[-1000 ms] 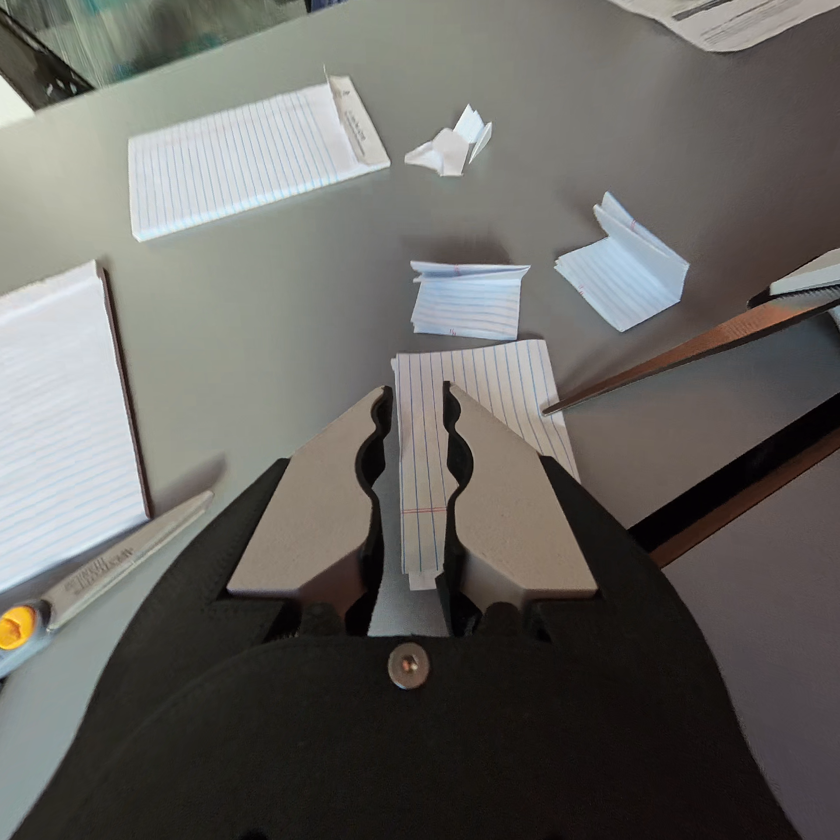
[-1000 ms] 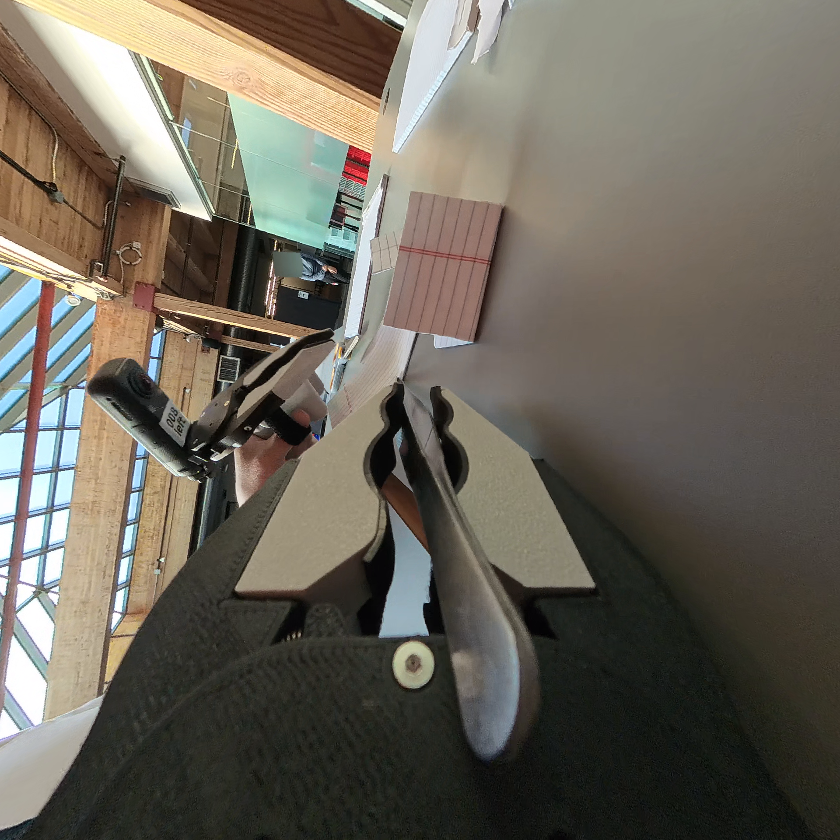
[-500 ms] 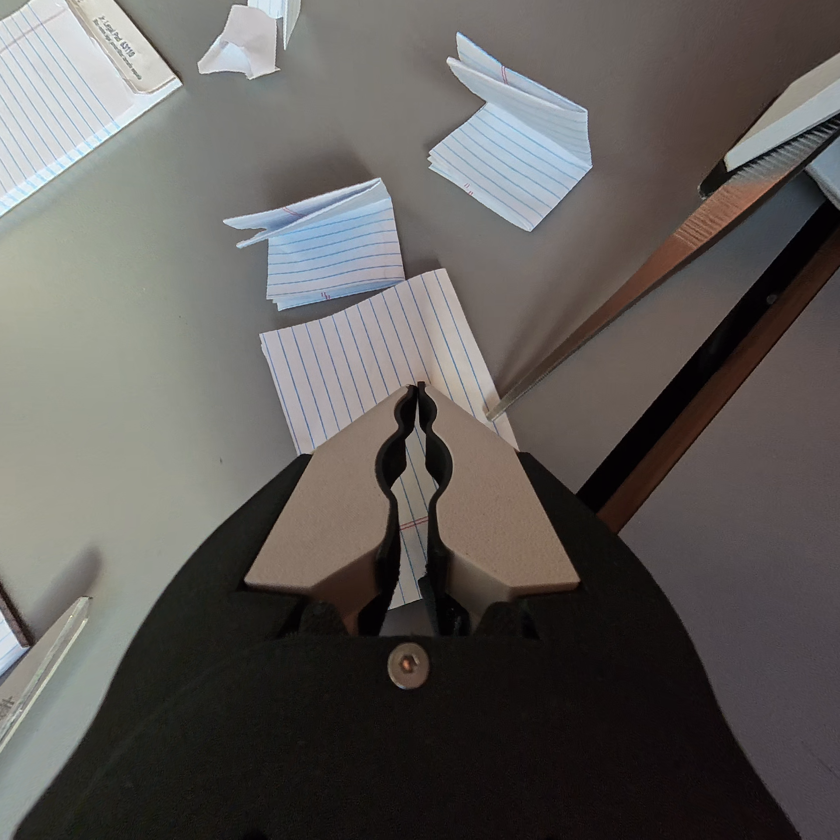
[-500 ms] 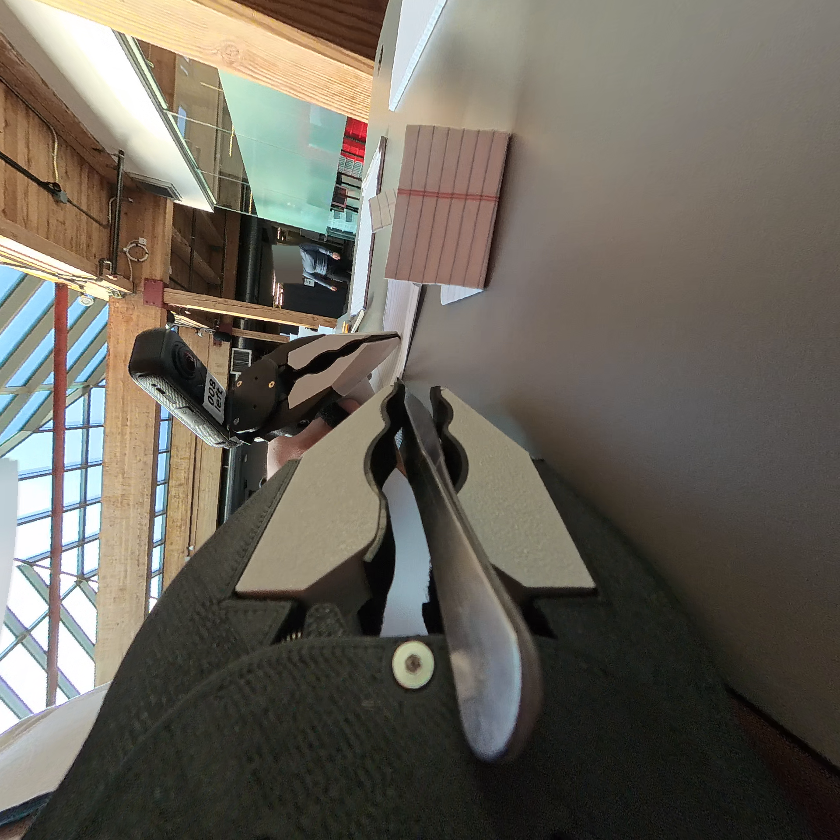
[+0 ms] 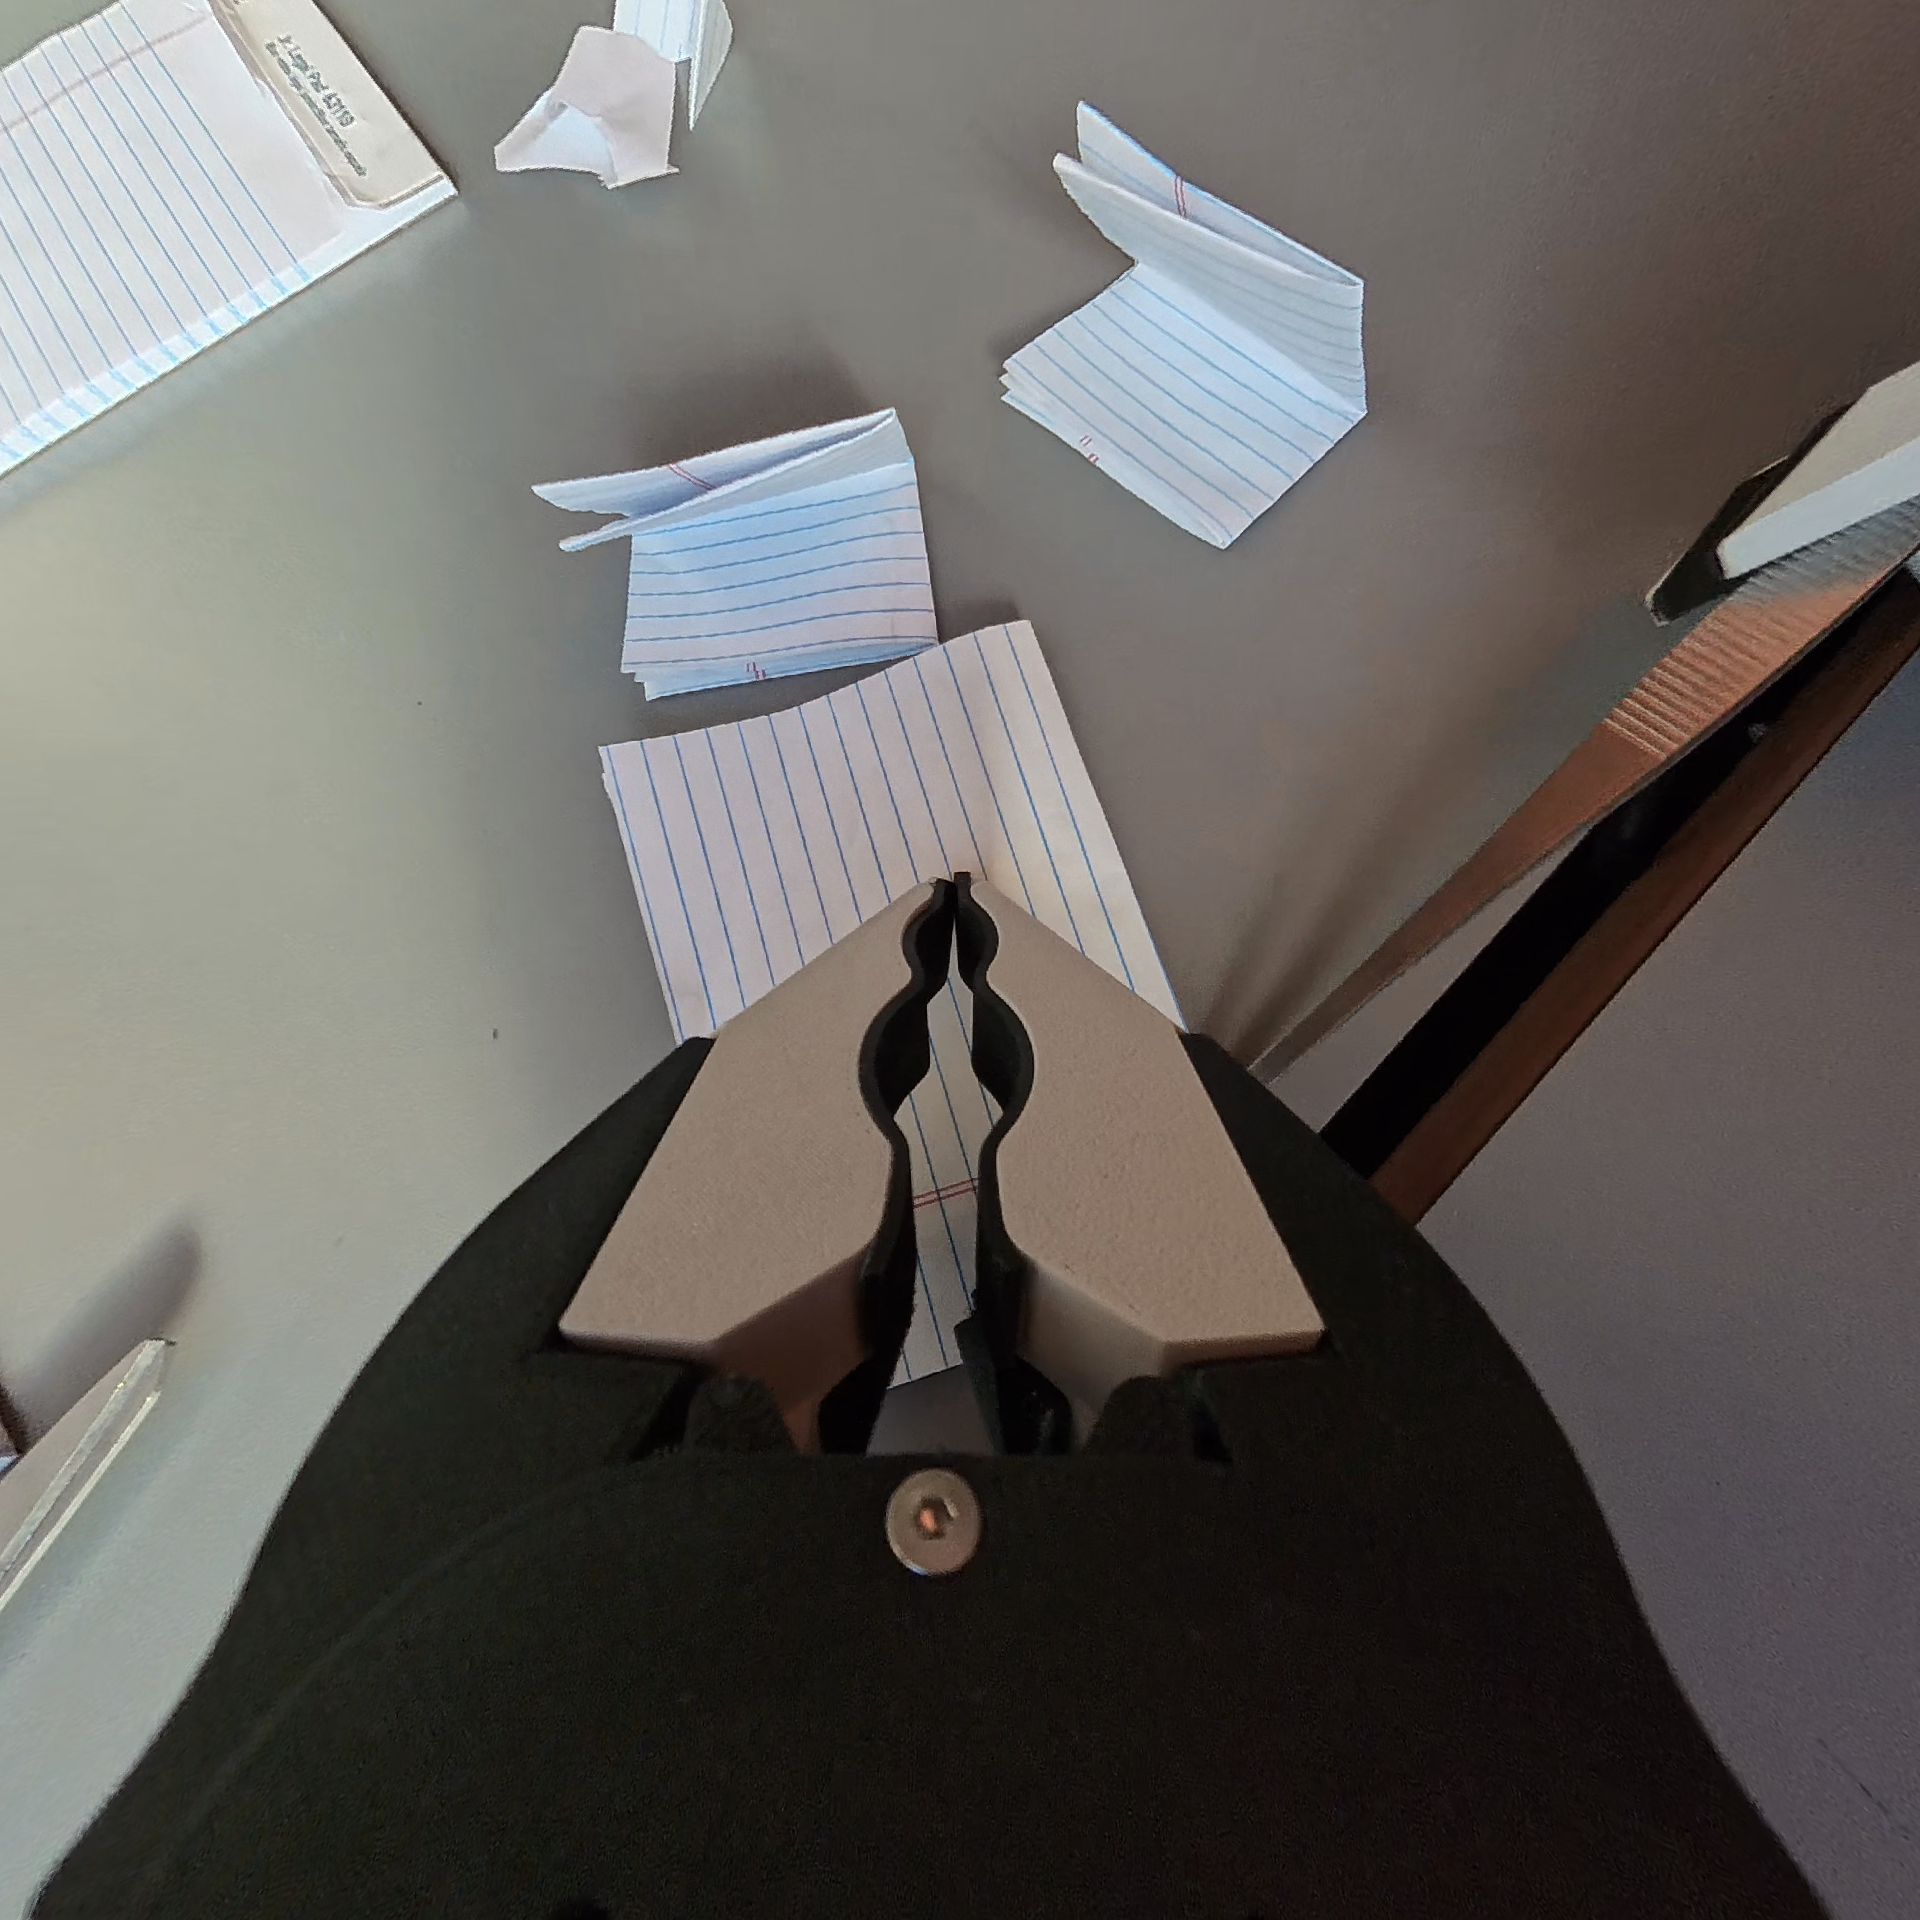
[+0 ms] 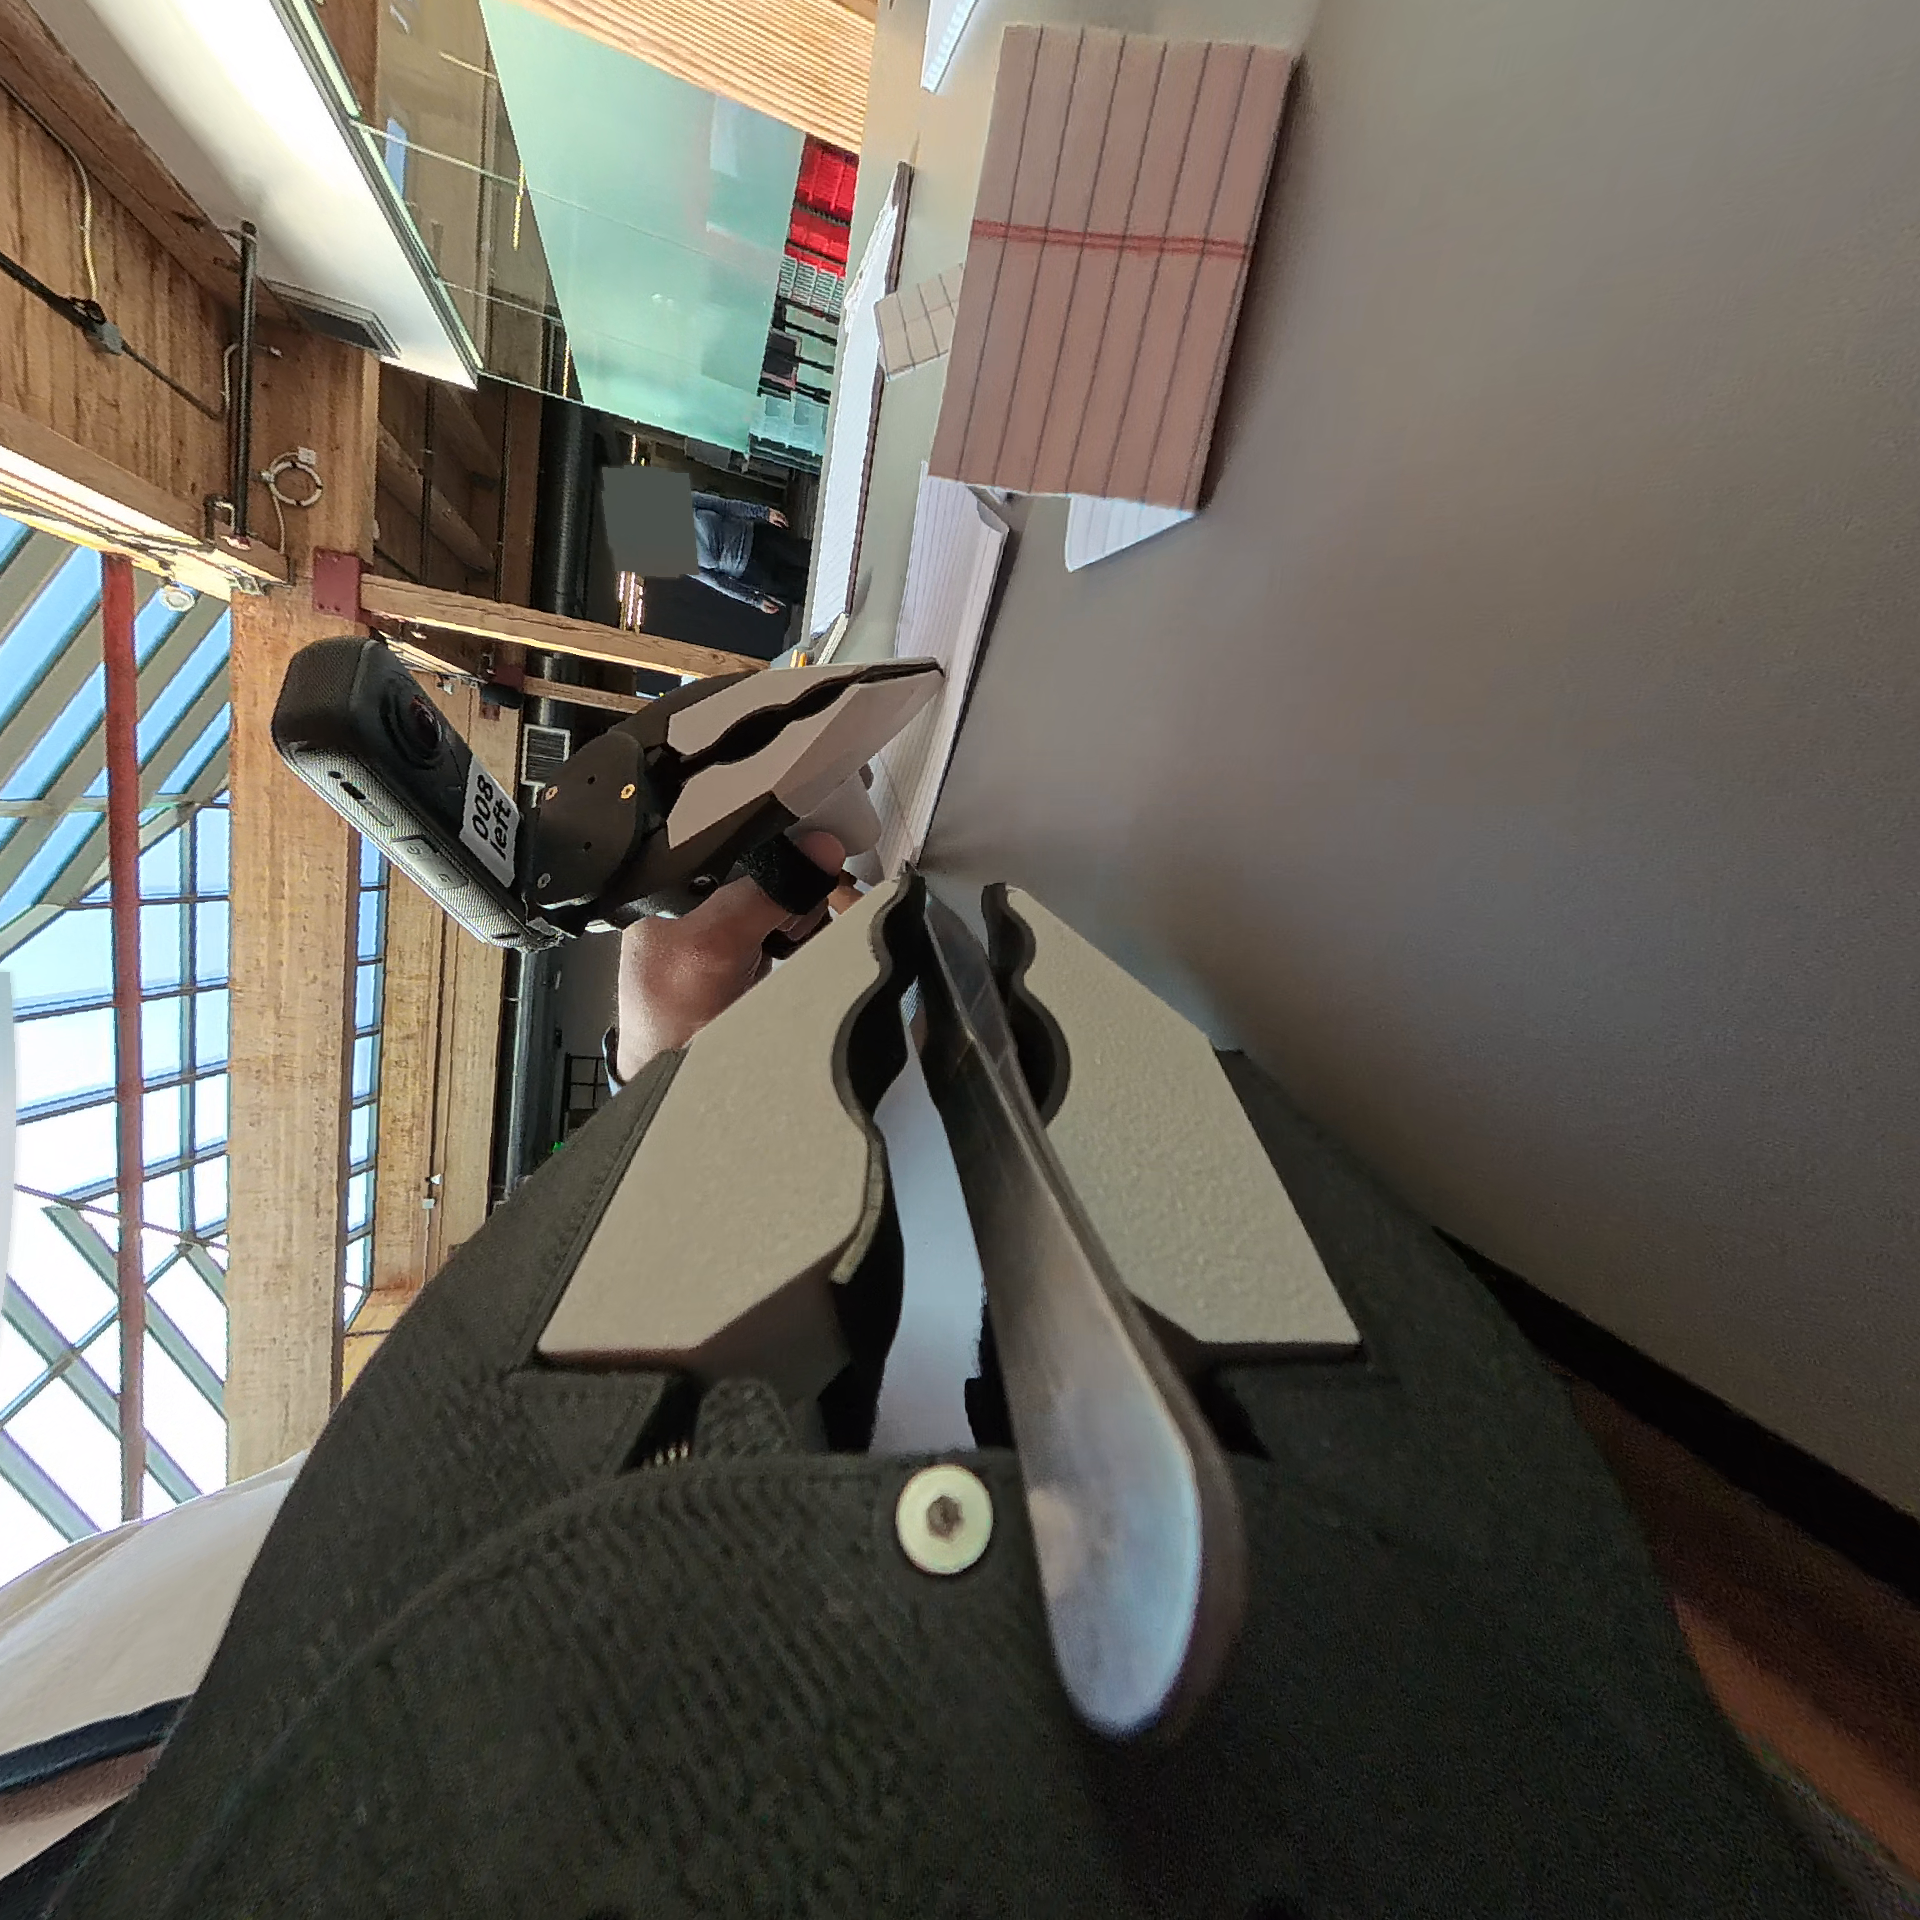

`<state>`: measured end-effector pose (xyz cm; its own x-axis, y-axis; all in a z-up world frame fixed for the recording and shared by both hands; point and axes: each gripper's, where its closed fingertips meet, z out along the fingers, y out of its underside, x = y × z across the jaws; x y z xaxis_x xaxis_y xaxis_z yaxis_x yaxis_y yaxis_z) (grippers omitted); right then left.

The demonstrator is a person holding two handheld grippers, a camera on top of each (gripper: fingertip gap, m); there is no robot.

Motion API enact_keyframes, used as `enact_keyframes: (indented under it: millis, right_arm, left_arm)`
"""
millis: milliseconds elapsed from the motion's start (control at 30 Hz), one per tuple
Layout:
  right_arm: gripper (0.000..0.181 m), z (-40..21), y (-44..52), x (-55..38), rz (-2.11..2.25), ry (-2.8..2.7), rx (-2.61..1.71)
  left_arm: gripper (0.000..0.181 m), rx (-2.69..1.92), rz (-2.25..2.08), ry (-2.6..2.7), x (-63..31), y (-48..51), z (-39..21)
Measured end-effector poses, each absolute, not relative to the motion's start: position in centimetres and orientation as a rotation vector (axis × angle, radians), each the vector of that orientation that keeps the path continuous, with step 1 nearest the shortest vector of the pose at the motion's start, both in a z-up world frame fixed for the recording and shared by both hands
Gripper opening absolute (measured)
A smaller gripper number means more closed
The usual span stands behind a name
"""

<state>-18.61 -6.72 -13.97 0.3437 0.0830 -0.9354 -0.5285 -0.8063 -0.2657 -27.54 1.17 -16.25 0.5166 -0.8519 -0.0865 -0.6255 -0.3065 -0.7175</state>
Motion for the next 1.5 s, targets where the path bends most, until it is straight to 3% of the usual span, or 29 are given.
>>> enact_keyframes:
  millis: [1133,1333,1500]
  right_arm:
    - [0.012,-13.8,-6.8,-18.9,1.520,0.286,-2.079]
    - [0.015,-10.2,-5.8,-16.4,1.467,0.327,-1.815]
    - [0.016,-11.5,-5.1,-13.8,1.327,0.441,-1.870]
  left_arm:
    - [0.000,-2.024,-0.420,1.116,-27.3,3.0,-16.2]
    - [0.000,-2.013,-0.596,0.919,-28.3,3.3,-13.6]
    - [0.021,-2.047,-0.671,0.859,-31.1,2.3,-12.5]
